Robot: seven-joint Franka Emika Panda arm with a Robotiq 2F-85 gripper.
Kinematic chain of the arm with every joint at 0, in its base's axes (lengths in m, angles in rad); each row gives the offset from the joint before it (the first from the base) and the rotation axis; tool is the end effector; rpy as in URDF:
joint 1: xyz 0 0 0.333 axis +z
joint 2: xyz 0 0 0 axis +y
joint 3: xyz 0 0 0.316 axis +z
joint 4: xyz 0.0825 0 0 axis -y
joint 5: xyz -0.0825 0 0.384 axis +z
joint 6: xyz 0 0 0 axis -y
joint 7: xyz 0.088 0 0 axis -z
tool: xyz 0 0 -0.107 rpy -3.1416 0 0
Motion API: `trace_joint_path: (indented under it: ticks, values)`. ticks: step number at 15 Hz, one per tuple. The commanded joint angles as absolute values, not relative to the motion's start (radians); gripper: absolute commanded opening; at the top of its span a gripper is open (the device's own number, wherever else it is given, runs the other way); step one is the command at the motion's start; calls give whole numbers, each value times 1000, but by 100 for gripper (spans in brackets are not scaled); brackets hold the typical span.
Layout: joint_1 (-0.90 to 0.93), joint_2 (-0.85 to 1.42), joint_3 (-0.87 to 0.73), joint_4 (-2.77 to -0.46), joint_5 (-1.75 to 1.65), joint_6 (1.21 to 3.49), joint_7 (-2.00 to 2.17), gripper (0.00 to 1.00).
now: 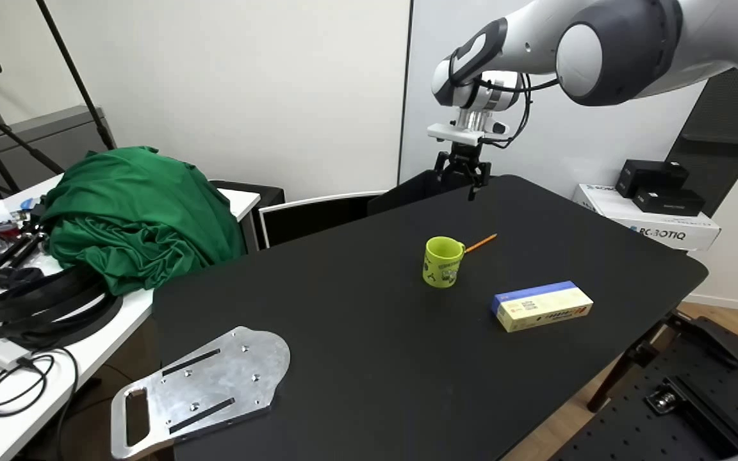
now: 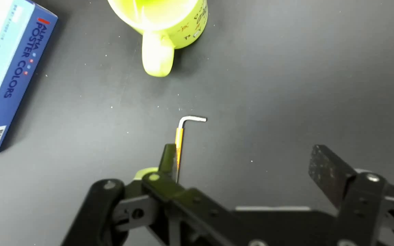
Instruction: Put the Allen key on the table
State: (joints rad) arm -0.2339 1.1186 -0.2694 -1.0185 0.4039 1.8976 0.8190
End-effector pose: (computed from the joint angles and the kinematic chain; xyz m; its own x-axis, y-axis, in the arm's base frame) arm 0.7024 -0.2761 0.1500 0.1854 -0.9581 -0.2184 -0.9751 -0.2070 0.0801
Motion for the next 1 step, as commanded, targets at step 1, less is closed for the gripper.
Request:
trace_joint_path:
  ticks: [1]
  values:
    - [-234,1117,-269,-1023,404,1898,817,99]
